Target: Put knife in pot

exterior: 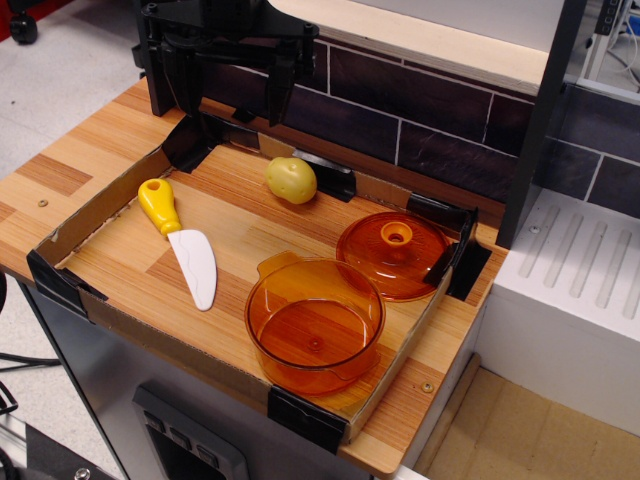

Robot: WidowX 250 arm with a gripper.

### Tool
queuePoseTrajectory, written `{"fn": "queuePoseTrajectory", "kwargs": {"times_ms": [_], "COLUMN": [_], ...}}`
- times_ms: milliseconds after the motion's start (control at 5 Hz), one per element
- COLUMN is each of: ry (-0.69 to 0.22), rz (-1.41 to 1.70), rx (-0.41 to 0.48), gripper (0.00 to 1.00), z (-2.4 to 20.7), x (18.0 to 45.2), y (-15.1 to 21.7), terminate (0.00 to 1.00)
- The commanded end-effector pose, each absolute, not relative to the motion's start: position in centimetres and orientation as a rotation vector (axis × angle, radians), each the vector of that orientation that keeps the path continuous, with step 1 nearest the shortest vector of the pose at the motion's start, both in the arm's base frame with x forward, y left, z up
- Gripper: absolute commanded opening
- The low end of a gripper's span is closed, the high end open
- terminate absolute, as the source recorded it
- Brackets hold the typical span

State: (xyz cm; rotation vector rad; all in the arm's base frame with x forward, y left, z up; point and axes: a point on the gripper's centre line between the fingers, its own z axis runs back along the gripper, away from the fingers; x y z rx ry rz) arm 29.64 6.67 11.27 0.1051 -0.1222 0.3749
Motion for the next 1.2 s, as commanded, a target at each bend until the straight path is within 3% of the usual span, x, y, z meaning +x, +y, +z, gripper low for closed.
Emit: {"fn": "queuePoseTrajectory", "kwargs": {"times_ms": [0, 200, 400, 600, 800, 1000], "ry": [-0.122, -0.125, -0.133, -0.209, -0.198, -0.194], "rz": [0.375, 0.601, 0.716, 0.757, 0.772, 0.778], "rx": [0.105, -0.010, -0.053, -0.014, 0.016, 0.012], "gripper": [1.00, 1.00, 1.00, 1.00, 1.00, 1.00], "z": [11.3, 10.1, 8.4, 6.1, 3.8, 3.3], "x": [29.6, 29.5, 29.5, 29.1, 28.7, 28.2], "y": [6.7, 9.1, 11.5, 13.9, 14.9, 14.6], "terminate": [0.00, 0.00, 0.00, 0.00, 0.00, 0.00]}}
